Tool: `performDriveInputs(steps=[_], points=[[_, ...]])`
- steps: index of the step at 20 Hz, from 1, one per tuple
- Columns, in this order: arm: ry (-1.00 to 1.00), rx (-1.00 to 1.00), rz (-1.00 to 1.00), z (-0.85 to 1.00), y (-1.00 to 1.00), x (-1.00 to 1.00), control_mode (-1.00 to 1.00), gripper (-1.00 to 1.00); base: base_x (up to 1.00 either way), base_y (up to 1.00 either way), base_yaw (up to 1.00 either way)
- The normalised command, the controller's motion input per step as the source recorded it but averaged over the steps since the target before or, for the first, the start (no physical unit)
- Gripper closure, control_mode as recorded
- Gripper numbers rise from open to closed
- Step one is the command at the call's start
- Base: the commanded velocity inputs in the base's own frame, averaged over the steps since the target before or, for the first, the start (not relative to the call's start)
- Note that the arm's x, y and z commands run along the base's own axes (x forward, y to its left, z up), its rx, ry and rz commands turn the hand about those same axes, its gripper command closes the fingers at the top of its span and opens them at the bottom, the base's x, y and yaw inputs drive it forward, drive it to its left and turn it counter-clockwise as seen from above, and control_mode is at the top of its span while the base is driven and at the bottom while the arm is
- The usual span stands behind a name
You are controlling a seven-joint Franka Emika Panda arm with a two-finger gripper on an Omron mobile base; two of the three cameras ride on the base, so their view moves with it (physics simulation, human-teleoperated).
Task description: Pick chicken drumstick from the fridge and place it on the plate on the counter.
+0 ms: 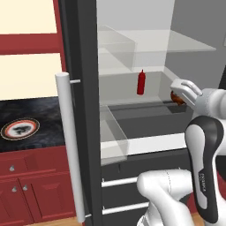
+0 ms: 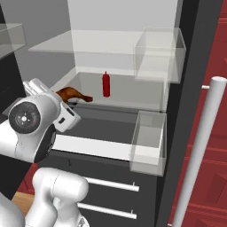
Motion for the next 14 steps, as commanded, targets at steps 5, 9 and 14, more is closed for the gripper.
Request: performDriveInputs(steps=[5,9,14], points=[[0.00,0.00,0.00,0.00,0.00,0.00,-1.00,1.00,0.00,0.00,0.00],[0.00,0.00,0.00,0.00,0.00,0.00,-1.00,1.00,0.00,0.00,0.00],[0.00,0.00,0.00,0.00,0.00,0.00,1.00,1.00,-0.03,0.00,0.00]])
